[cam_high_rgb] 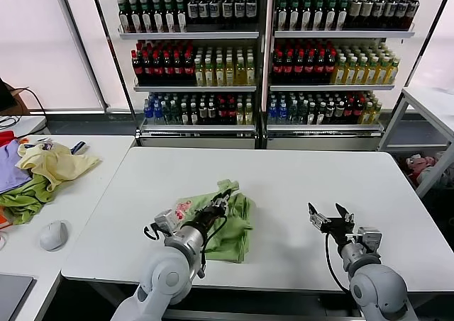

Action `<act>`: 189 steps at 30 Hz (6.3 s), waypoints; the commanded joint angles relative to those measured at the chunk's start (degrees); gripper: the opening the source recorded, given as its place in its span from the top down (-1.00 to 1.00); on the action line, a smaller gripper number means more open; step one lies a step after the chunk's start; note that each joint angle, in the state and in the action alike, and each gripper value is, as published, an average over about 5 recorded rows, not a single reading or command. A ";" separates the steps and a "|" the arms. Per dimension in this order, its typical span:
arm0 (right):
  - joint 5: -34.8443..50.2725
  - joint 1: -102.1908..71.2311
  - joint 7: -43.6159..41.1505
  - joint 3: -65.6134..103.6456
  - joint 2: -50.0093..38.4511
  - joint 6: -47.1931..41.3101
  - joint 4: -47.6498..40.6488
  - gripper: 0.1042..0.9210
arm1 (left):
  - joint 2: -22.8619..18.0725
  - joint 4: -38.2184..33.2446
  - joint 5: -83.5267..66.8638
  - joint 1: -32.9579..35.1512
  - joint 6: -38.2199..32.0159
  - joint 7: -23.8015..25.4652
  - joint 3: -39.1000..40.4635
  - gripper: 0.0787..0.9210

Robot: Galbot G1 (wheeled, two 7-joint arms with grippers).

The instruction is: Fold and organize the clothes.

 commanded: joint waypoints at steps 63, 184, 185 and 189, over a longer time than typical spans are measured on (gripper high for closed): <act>-0.36 -0.79 0.11 0.70 1.75 0.35 2.57 -0.76 | 24.36 -0.04 -15.40 4.40 7.72 2.91 -37.55 0.96; -13.37 -8.13 -1.05 3.29 -1.41 21.36 6.08 -0.75 | 0.53 -6.56 42.80 16.12 -11.78 5.94 -5.74 -0.77; -13.31 -8.23 -0.91 3.30 -1.37 21.24 6.10 -0.75 | 0.52 -6.64 42.90 16.18 -11.78 5.98 -5.73 -0.77; -13.17 -8.53 -0.31 3.24 -1.07 20.99 6.00 -0.76 | 0.52 -6.93 43.24 16.29 -11.77 6.08 -5.72 -0.77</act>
